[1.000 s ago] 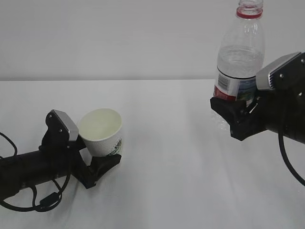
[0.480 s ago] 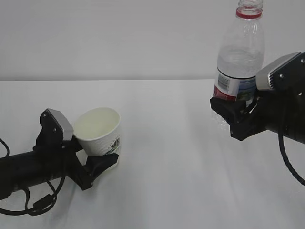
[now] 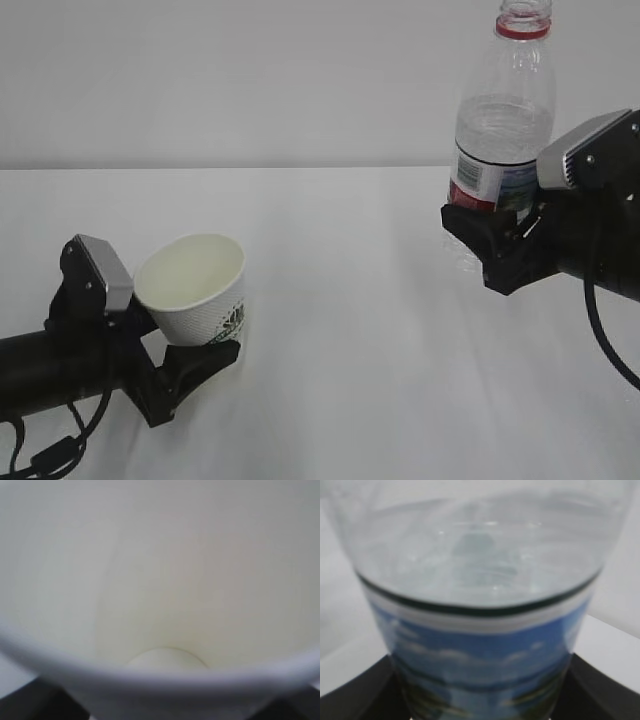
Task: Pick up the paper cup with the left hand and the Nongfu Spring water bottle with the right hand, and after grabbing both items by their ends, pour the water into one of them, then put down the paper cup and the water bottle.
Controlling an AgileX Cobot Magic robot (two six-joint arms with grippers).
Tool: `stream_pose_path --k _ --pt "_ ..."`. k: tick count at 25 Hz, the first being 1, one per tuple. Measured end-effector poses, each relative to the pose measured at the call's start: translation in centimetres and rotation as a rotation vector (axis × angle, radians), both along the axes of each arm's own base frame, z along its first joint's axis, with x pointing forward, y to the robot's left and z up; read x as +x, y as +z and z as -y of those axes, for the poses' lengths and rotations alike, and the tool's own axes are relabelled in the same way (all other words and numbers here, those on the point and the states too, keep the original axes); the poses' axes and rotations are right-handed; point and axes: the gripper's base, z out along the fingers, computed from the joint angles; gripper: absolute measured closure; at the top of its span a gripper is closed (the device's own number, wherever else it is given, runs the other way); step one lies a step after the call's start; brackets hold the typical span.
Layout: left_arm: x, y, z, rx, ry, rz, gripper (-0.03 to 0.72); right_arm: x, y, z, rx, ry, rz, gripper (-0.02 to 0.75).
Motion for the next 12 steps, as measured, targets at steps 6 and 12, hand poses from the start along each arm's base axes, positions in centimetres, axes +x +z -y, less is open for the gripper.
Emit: stream_pose_path --k 6,12 --pt "-1.4 0.7 0.3 -0.024 -0.085 -0.03 0.115 0.0 0.0 0.0 -0.001 -0.001 0.0 0.218" --pt "-1.9 0.8 0.6 -0.031 -0.151 -0.044 0.115 -0.1 0.4 0.1 -0.006 -0.005 0.005 0.218"
